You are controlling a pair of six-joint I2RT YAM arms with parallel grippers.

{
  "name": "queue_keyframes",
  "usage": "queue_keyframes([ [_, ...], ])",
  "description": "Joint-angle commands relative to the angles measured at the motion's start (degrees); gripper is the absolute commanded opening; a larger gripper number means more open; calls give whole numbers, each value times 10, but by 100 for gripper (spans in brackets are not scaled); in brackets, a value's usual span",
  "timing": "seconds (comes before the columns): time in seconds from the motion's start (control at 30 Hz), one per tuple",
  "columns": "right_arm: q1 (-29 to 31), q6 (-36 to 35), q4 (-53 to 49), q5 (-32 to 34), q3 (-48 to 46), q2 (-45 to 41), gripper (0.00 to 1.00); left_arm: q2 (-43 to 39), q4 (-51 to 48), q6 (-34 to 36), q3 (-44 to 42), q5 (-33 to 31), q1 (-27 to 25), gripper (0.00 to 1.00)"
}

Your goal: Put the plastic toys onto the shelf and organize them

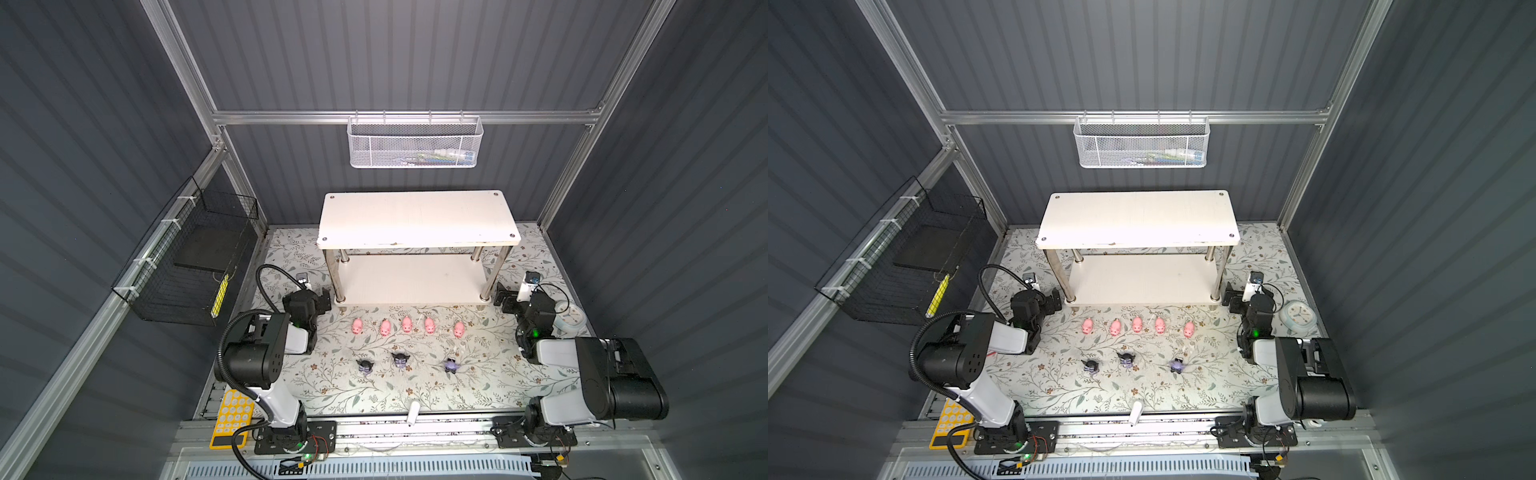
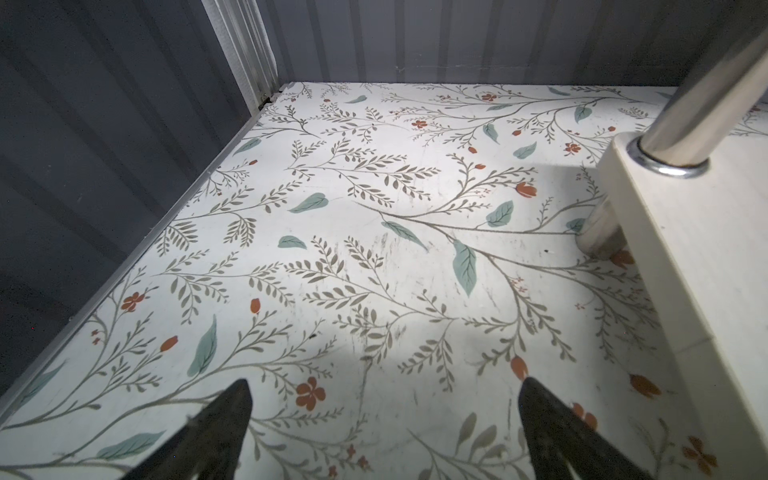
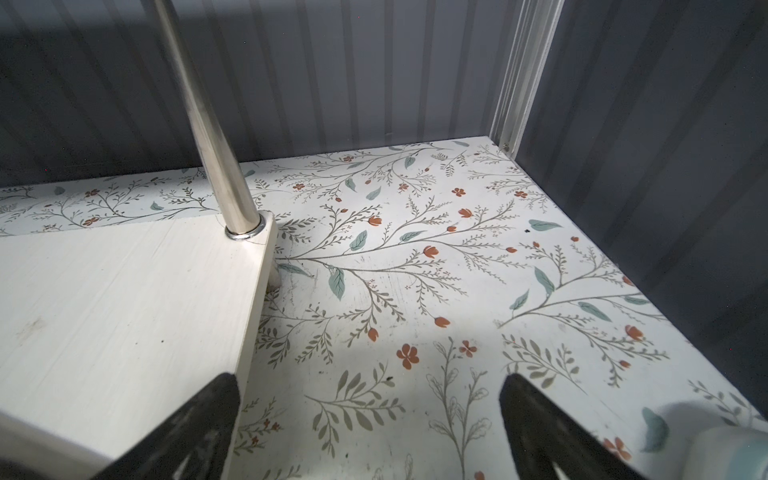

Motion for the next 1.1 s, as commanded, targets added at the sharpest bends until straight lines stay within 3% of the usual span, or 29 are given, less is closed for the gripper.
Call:
queue_keyframes([
  [0.0,-3,5,-20,17,18,-12,99,-7,-14,5,14,-18,-2,100],
  [0.13,-3,7,-163,25,62,-83,99,-88,-126,-12,35,-55,-2,100],
  [0.37,-2,61,-244,85,70,-158,99,-187,-208,-51,44,-145,-2,100],
  [0.57,-1,137,-363,72,76,-273,99,-258,-314,-134,41,-148,-2,100],
  [0.73,5,183,-458,53,60,-373,99,-337,-395,-200,14,-109,-15,100],
  [0.93,62,188,-573,58,58,-474,99,-448,-490,-231,-11,-162,-93,99],
  [1.07,106,209,-621,64,55,-502,99,-498,-552,-258,-14,-150,-102,99],
])
